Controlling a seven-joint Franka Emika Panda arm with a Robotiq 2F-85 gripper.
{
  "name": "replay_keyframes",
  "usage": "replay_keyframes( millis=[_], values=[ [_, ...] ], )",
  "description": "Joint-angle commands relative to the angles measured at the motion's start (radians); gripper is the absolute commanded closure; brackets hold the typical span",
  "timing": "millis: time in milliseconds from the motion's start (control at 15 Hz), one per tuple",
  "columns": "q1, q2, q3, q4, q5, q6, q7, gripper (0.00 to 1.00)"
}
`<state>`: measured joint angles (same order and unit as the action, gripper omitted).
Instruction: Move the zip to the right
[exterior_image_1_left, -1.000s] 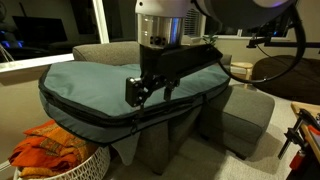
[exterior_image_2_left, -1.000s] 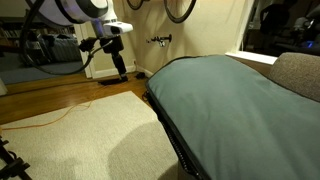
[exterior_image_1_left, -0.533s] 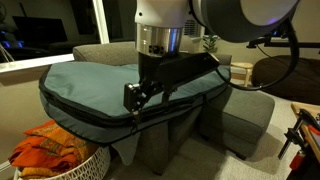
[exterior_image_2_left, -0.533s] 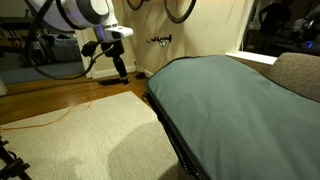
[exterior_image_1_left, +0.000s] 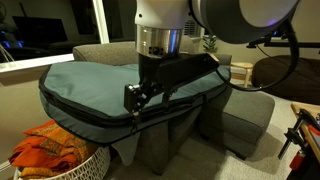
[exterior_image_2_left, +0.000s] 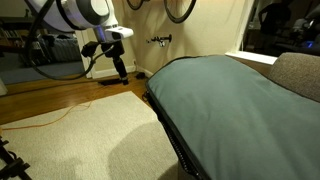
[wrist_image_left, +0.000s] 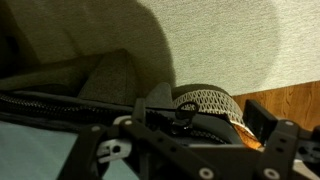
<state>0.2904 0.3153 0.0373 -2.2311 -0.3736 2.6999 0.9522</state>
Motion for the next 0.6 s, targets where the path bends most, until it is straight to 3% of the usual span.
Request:
replay_keyframes(
  millis=[0,533],
  values=[
    [0.03,0.013,-0.021,0.0,0.005,0.019,0.011,0.0],
    [0.059,0.073,-0.056,0.03,-0.009,0.093,0.022,0.0]
  ],
)
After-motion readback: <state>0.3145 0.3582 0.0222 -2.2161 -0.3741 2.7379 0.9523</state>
